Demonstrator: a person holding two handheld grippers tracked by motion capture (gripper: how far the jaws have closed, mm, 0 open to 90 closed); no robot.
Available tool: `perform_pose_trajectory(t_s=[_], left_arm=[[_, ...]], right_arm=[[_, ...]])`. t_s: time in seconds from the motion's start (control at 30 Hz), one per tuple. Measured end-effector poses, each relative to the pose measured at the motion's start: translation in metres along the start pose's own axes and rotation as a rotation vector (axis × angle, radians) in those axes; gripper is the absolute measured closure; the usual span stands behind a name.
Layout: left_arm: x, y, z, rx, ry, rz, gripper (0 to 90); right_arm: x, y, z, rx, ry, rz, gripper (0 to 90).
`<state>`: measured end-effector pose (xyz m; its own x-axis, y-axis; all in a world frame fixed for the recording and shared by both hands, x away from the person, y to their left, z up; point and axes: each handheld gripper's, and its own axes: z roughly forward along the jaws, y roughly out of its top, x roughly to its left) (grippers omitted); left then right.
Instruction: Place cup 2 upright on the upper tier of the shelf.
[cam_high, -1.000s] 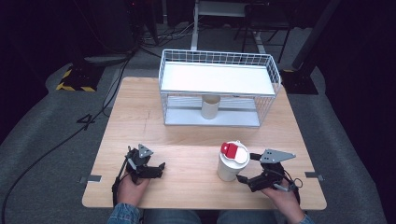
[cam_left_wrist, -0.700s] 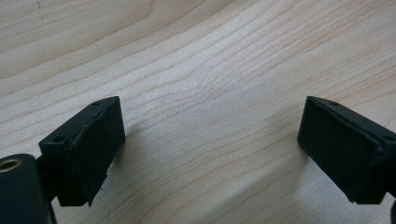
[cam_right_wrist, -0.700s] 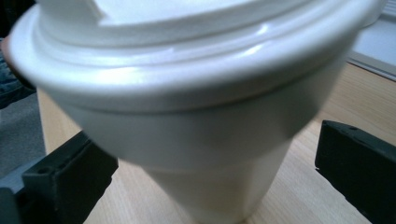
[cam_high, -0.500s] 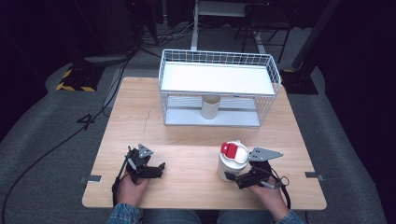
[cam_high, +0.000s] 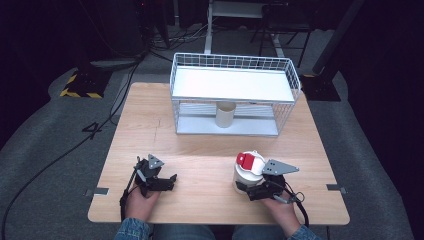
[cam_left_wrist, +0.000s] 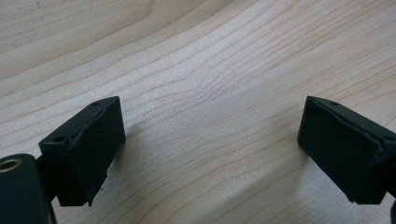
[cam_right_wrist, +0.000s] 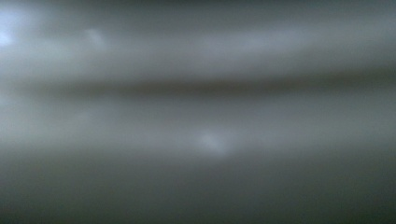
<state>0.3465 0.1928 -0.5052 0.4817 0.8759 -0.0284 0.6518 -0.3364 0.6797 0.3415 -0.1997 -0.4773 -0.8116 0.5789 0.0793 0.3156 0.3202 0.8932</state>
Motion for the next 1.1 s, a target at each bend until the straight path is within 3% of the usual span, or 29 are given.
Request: perform_pose_trajectory(t_s=[0.1, 0.67, 1.1], left_arm=[[0.0002, 0.0000, -0.0001, 0.002, 0.000, 0.002, 8.0], [0.0000, 0.0001, 0.0000, 0.001, 0.002, -0.002, 8.1], [0.0000, 0.0001, -0.0001, 0.002, 0.000, -0.003, 8.3]], right_arm=[[0.0026, -0.0008, -0.0010, -0.017, -0.003, -0.018, 11.8], [0.0040, -0.0015, -0.0016, -0.030, -0.019, -0.021, 12.9], [0.0029, 0.0000, -0.0044, -0.046, -0.003, -0.024, 13.3]])
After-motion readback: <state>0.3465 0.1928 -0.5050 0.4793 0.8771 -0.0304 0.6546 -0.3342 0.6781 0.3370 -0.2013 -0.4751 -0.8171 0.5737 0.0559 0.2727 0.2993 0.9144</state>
